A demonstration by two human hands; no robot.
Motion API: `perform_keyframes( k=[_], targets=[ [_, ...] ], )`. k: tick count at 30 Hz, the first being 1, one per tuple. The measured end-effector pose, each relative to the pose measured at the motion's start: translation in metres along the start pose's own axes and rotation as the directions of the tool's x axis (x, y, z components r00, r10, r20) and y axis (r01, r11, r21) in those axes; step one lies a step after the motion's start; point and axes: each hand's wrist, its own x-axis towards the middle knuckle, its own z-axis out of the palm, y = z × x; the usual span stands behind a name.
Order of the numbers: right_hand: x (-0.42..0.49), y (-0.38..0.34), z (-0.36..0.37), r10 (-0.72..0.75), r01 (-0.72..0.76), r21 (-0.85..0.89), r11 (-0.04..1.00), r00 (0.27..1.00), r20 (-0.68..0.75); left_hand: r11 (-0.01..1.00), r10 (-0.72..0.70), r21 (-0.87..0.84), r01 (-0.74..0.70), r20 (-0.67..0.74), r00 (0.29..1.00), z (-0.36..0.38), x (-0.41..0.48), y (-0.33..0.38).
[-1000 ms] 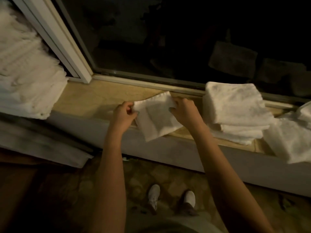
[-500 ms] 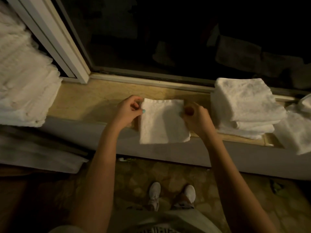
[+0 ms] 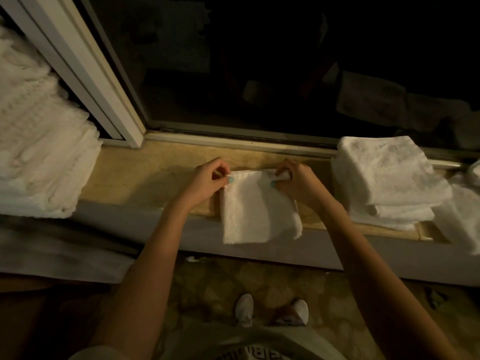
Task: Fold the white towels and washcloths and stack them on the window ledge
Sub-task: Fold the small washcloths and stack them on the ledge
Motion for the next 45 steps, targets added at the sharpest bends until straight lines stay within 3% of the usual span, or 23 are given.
perform_keyframes(
  k=[4,8,13,16,22,26,32,37,45],
  targets=[
    [-0.001,0.000,-0.004,-0.061,0.057,0.088,0.994,0.997,0.045,0.999,-0.012,-0.042,0.013,0.027,1.000,-0.001,-0.003,0.003],
    [-0.002,-0.002,-0.004,-0.087,0.085,0.068,0.994,0.995,0.038,0.994,-0.099,-0.052,0.098,-0.015,0.995,-0.002,-0.009,0.002],
    [0.003,-0.007,-0.004,0.033,-0.028,-0.037,0.999,0.989,0.142,0.993,-0.114,0.011,0.115,-0.043,0.993,0.004,-0.011,0.000],
    [0.005,-0.006,-0.006,0.064,-0.051,-0.109,0.993,0.991,0.117,0.989,-0.130,0.070,0.133,-0.050,0.990,0.008,-0.006,0.002],
    [0.004,0.002,-0.001,0.167,-0.150,-0.156,0.976,0.980,0.105,0.990,-0.075,0.127,0.065,0.073,0.994,0.003,0.000,0.005],
    [-0.003,0.000,-0.001,0.128,-0.126,-0.036,0.991,0.989,0.068,0.980,-0.064,0.192,0.043,0.104,0.992,0.005,0.002,0.011],
    [-0.021,0.002,0.002,0.103,-0.102,-0.018,0.995,0.993,0.055,0.989,-0.063,0.139,0.050,0.090,0.994,0.010,0.000,0.010],
    [-0.030,0.003,-0.003,0.103,-0.115,0.157,0.981,0.991,0.083,0.996,-0.015,0.088,0.009,0.071,0.997,0.010,-0.004,0.022],
    [-0.046,-0.011,-0.024,-0.059,0.082,0.314,0.946,0.995,-0.082,0.976,0.136,-0.156,-0.151,-0.102,0.985,-0.004,-0.015,0.049]
  ],
)
